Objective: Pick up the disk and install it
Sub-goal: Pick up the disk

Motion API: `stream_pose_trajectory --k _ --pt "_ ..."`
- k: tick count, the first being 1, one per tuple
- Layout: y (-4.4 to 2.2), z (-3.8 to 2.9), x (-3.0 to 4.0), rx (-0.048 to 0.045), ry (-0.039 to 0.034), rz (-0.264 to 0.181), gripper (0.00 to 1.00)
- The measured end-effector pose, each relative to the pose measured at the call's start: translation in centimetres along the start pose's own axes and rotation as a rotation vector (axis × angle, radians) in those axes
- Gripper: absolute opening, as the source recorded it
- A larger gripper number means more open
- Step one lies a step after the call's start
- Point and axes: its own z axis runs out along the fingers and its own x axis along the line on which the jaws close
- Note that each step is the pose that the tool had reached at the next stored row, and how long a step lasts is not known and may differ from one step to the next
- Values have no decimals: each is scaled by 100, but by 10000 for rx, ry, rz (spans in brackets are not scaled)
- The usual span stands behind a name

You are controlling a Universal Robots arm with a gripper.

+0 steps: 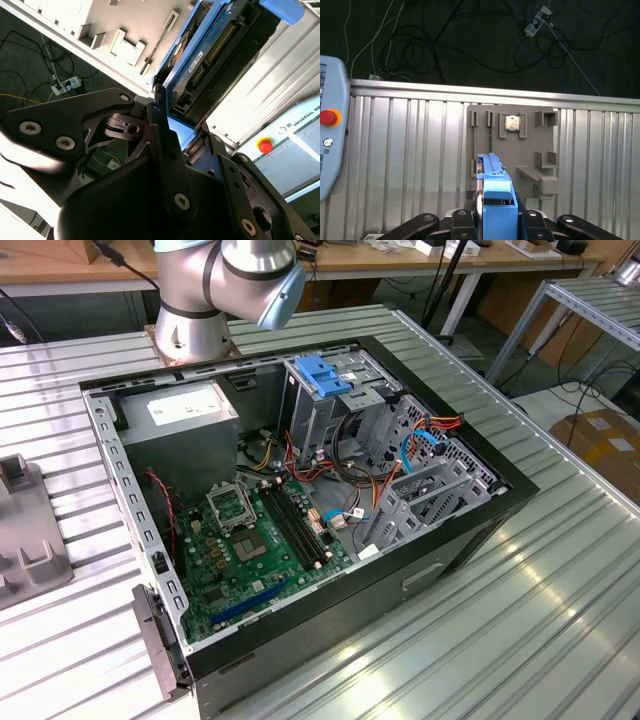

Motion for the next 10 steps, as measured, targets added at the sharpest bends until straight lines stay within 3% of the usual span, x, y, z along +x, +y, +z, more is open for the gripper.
stream_pose_trajectory --k 10 --pt "-66 -6 23 -1 1 0 37"
